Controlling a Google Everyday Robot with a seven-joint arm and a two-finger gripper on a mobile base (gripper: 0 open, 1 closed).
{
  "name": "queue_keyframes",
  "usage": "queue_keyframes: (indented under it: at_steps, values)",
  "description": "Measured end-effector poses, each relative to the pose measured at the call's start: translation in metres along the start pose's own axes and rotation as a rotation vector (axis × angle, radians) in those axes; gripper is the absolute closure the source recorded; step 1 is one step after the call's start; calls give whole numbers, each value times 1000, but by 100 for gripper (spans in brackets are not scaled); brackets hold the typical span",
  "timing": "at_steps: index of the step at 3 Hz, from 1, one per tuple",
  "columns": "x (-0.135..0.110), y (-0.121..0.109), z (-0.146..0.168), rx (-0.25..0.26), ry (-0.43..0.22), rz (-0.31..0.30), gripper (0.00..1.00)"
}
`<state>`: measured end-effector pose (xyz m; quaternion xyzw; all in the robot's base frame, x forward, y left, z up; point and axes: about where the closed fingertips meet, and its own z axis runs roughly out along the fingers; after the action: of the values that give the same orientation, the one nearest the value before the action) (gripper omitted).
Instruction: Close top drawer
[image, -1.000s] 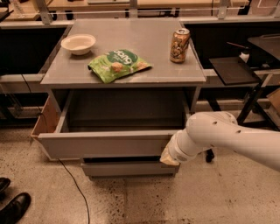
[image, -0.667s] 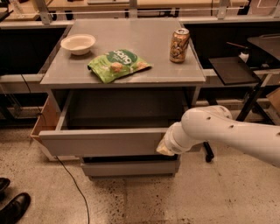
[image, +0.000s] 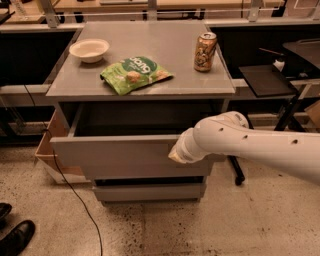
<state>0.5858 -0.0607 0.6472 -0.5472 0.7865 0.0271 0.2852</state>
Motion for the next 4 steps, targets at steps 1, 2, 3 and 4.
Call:
queue_keyframes:
  at_steps: [1,2,3,4]
  values:
    - [-23,-23,6,41,-33,0,100]
    - [-45,-45,12,72,-62,-4,100]
    - [-59,-61,19,90,-91,10,100]
    - [-67,-70,25,96,-109,21,100]
